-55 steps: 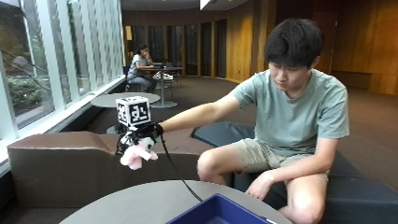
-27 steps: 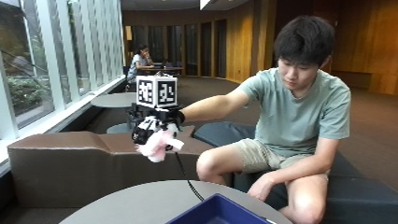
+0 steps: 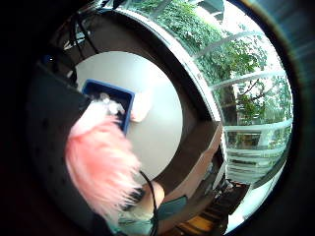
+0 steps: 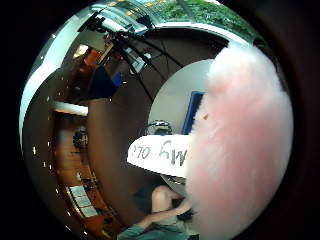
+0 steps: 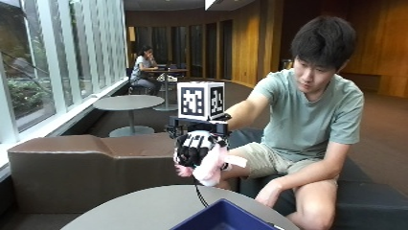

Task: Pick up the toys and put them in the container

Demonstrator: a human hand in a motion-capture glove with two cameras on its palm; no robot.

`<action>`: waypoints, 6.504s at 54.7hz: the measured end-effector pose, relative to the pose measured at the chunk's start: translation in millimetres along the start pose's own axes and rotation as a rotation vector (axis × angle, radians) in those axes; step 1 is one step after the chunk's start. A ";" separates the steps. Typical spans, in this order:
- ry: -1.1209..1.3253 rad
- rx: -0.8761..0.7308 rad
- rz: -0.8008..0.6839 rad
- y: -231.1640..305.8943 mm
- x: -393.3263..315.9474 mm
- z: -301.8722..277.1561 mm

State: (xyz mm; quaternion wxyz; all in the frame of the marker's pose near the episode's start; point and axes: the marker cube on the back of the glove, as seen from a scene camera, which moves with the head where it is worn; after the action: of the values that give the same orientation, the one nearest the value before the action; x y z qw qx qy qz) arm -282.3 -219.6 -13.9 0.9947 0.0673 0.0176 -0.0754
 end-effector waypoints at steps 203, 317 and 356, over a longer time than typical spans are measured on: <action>-0.108 -0.398 0.167 -23.5 234.4 323.9; 0.027 -0.391 -0.043 11.1 -15.4 78.9; -0.074 -0.194 -0.061 91.9 25.0 33.5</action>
State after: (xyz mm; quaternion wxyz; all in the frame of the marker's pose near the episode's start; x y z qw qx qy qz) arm -242.8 -137.8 30.1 0.9938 -0.0327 -0.0100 -0.1059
